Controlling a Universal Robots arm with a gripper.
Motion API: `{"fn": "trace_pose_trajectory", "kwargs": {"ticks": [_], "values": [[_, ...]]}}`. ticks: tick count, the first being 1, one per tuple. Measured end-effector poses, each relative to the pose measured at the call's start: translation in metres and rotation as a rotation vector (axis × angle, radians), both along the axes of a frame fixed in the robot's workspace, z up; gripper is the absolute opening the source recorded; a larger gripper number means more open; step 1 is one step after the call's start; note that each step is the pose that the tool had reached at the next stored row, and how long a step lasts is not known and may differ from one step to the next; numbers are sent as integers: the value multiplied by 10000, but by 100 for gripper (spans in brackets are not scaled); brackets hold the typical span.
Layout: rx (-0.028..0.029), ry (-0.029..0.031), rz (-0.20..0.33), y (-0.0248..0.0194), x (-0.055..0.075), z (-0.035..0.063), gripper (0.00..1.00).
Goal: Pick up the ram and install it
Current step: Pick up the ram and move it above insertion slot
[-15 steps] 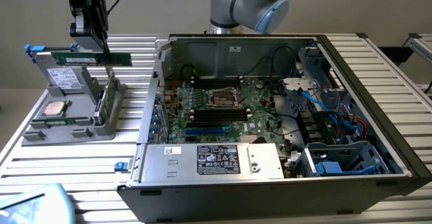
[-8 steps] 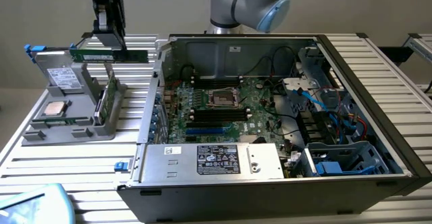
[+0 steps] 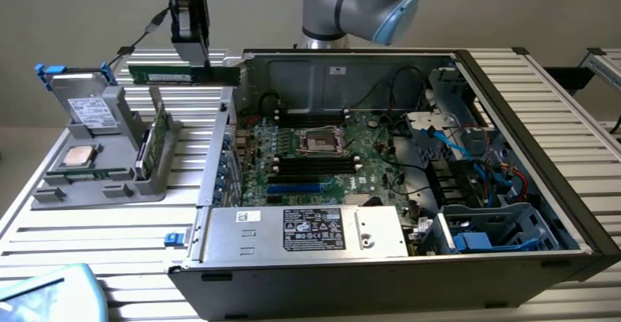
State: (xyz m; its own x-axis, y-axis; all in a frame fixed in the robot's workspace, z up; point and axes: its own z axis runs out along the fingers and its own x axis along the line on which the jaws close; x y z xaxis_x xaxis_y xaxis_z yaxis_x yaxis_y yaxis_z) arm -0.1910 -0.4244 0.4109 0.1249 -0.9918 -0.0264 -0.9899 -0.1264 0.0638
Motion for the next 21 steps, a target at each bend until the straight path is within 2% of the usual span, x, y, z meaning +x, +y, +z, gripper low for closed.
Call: {"fn": "trace_pose_trajectory", "kwargs": {"ticks": [10,17,21], "values": [[116,1,1,-6,452,97,15],[226,0,2,-7,771,161,15],[262,0,2,-9,955,171,15]]}}
